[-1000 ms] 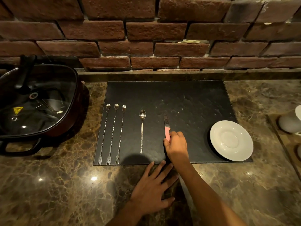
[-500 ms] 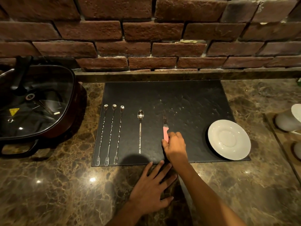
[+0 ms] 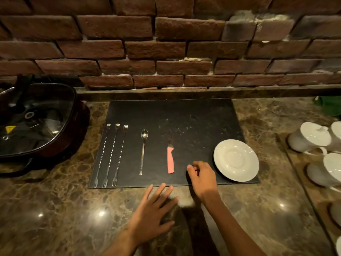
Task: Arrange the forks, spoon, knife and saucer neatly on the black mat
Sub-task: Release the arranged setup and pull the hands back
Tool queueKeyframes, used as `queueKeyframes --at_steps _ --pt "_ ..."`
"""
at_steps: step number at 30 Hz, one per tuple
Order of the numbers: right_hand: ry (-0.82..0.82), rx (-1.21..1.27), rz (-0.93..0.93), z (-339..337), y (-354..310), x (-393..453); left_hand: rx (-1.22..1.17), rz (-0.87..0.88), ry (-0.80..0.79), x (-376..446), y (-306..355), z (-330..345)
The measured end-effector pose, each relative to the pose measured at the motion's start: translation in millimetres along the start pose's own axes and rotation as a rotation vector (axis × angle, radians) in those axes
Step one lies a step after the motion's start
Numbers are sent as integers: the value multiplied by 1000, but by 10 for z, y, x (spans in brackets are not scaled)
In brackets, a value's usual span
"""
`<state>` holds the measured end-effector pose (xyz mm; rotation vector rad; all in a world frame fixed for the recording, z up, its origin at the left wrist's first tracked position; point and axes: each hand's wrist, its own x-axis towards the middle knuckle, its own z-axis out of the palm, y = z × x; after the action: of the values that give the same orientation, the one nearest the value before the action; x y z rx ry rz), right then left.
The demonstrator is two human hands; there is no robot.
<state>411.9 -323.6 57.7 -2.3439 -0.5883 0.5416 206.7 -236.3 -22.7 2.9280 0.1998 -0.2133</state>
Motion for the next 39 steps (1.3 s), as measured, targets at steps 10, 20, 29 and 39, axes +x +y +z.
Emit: queueKeyframes --at_steps 10,20,29,39 --pt "317 492 180 -1485 870 262 -1119 -629 405 1256 1234 -666" --pt "123 505 234 -1441 1381 725 -1395 -812 380 2084 1520 -957" --pt "168 496 205 -1328 1485 828 -1505 -862 599 2239 1521 -946" --pt "98 529 134 -1067 1136 1371 -1462 -843 657 2464 900 -1074"
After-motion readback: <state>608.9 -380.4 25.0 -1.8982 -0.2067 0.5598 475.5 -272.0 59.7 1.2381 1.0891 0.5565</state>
